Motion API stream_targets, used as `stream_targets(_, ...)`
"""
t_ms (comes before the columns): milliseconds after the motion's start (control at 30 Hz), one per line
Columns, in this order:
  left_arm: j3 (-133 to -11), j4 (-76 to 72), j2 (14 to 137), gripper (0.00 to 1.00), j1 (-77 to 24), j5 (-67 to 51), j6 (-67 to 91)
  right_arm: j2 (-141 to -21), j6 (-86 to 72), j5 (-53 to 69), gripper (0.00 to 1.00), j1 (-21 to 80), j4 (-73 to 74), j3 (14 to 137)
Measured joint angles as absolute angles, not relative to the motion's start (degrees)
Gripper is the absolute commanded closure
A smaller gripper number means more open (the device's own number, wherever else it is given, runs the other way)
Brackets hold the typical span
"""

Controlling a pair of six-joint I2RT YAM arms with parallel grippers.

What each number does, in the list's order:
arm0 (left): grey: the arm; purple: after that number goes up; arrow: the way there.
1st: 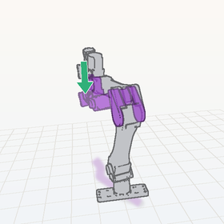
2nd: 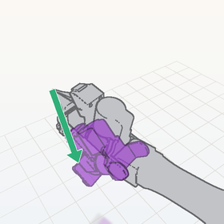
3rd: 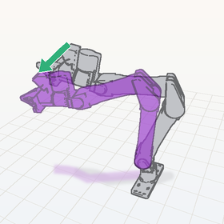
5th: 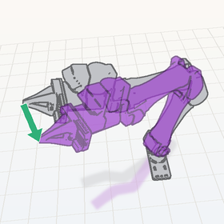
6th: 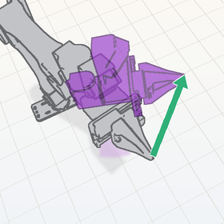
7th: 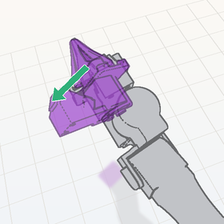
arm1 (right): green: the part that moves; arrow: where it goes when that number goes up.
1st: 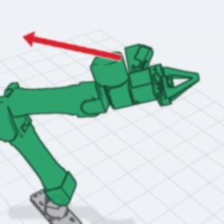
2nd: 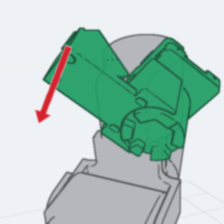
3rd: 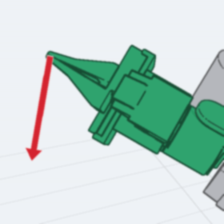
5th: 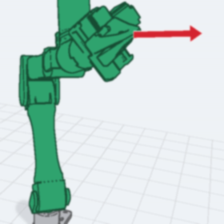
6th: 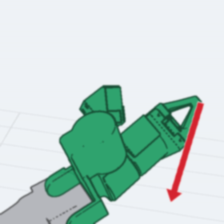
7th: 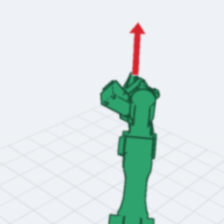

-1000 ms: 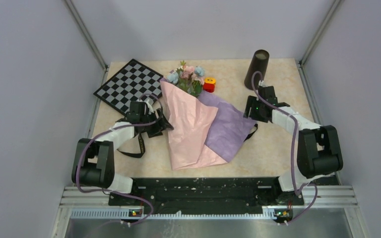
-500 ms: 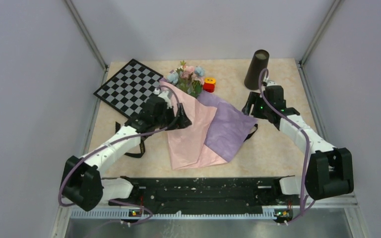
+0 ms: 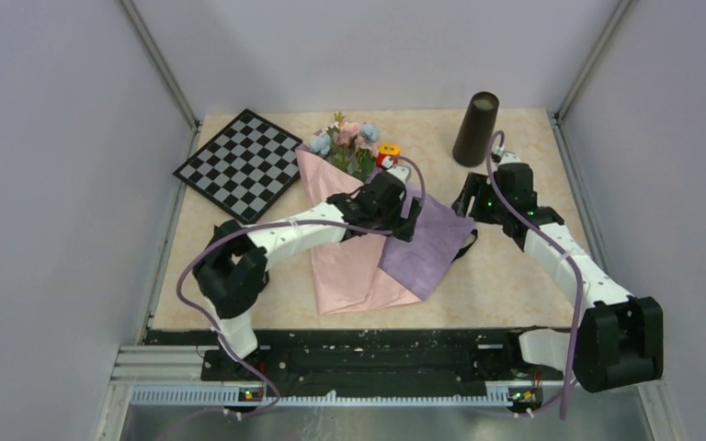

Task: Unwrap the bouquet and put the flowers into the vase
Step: Unfold the wrapping paper at the center of the board.

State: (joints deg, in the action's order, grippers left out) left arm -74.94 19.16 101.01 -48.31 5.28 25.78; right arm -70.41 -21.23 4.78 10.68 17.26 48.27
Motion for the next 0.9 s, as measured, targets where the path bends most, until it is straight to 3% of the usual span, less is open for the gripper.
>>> stream_targets(200,-77.82,21.87,106.63,0.04,-49.36,10.83,21.98,-68.47,-21.26,4.27,0.36,10.68,17.72,47.99)
stream_targets(567,-78.59,24.14,110.21,0.5,-49.1,13.89,19.53,-69.38,-25.56,-0.23,0.4,10.68,20.14,44.49)
stream_targets(733,-78.98,24.18,110.43,0.57,-49.1,14.9,19.0,-73.36,-27.68,0.34,0.41,10.22,19.27,42.26)
stream_targets(900,-79.31,24.38,111.04,0.75,-49.1,16.05,18.65,-76.03,-29.65,2.74,0.42,9.93,16.88,40.38)
